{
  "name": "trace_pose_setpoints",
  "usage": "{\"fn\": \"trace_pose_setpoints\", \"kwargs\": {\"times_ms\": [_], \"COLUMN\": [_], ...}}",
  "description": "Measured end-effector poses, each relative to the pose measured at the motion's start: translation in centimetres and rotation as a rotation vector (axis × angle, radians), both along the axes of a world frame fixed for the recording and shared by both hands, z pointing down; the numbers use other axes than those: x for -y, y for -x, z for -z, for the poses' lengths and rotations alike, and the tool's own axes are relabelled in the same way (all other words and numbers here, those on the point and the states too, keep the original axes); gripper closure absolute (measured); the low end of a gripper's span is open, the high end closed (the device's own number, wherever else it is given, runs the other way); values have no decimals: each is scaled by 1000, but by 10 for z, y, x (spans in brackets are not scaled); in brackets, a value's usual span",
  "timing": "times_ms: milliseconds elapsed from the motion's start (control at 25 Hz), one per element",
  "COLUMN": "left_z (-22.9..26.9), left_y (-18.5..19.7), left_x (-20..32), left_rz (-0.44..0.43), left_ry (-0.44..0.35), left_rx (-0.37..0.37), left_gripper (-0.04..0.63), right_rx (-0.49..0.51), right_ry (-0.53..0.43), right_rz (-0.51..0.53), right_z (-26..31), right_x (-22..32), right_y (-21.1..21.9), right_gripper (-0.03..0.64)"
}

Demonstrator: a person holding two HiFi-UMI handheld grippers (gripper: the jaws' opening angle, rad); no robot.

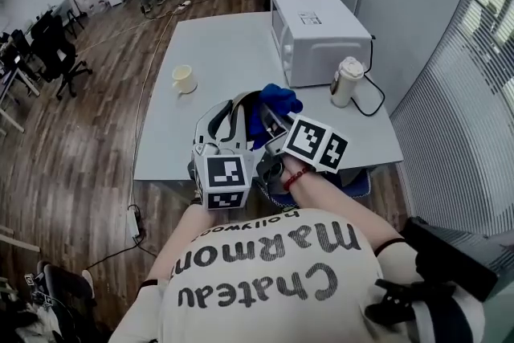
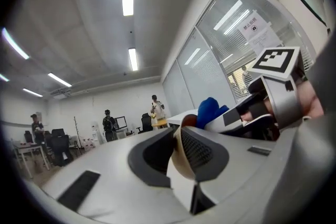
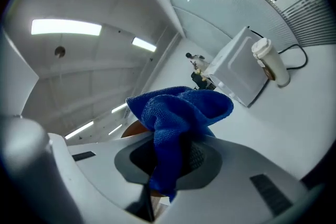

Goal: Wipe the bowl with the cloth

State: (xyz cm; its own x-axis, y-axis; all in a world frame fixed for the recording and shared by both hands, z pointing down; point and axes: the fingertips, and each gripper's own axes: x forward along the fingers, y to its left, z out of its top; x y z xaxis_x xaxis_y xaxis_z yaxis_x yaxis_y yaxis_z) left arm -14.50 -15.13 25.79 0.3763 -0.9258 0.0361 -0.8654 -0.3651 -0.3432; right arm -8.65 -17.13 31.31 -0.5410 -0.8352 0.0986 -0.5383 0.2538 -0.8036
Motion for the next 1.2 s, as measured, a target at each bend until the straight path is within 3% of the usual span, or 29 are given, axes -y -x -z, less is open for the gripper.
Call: {"fn": "trace_pose_setpoints", "kwargs": {"times_ms": [200,320,520,640,800,1000,1200], "left_z": [3,2,6,11,9,-2,-4], "left_y": [7,8,-6,-6,-6,-8,-6], "left_x": [6,10,8,4,2,-4,-8], "left_rz": [-4,-16,-114,-140,-155,-169,-156], "left_ry": [43,67,107,111,95,116,118], "left_rx": [-70,-98,-147,-144,-89,-87,-110], "left_gripper": [535,535,538,537,537,534,529], "right_rx": [18,-57,-408,-594,-765,-860,-856], "right_ry": [28,-13,-260,-310,-374,-354,-348], "right_rz": [-41,-34,207,315,396,391,296], "right_z": [-1,2,30,25,13,-1,-1], "right_x": [-1,-1,-11,-18,-22,-19,-15], "right_y": [-4,-6,21,32,46,43,41], "right_gripper": [549,549,549,552,551,551,548]}}
